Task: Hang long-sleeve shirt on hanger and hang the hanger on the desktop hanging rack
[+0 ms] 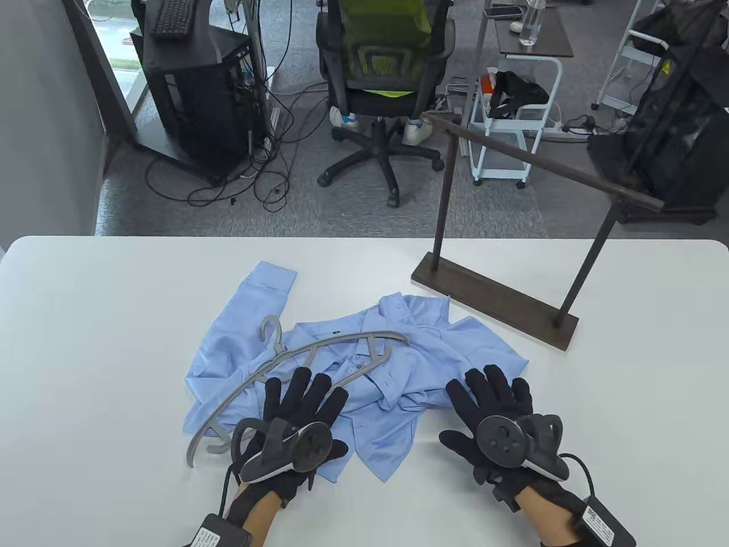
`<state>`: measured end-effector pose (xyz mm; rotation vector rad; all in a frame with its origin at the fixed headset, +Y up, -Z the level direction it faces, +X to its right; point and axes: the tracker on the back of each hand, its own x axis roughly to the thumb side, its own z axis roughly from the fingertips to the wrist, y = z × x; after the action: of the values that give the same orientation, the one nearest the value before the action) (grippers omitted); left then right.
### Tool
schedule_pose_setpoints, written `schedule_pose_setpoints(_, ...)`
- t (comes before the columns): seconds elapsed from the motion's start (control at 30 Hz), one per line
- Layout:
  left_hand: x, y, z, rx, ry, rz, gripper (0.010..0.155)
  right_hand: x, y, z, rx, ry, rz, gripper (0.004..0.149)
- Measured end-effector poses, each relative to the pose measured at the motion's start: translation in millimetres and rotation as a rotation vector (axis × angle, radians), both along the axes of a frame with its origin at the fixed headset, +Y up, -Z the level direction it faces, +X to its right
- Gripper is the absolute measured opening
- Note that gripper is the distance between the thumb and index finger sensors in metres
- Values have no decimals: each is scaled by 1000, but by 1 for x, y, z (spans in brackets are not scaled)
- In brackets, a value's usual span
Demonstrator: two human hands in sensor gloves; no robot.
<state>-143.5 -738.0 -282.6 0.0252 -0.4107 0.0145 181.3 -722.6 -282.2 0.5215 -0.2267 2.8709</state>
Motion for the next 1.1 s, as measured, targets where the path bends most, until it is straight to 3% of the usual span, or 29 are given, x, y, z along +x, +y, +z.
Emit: schedule_pose_setpoints(1.1,-13,7,-2,23,31,45,88,-5,-3,-1,-15,11,27,80)
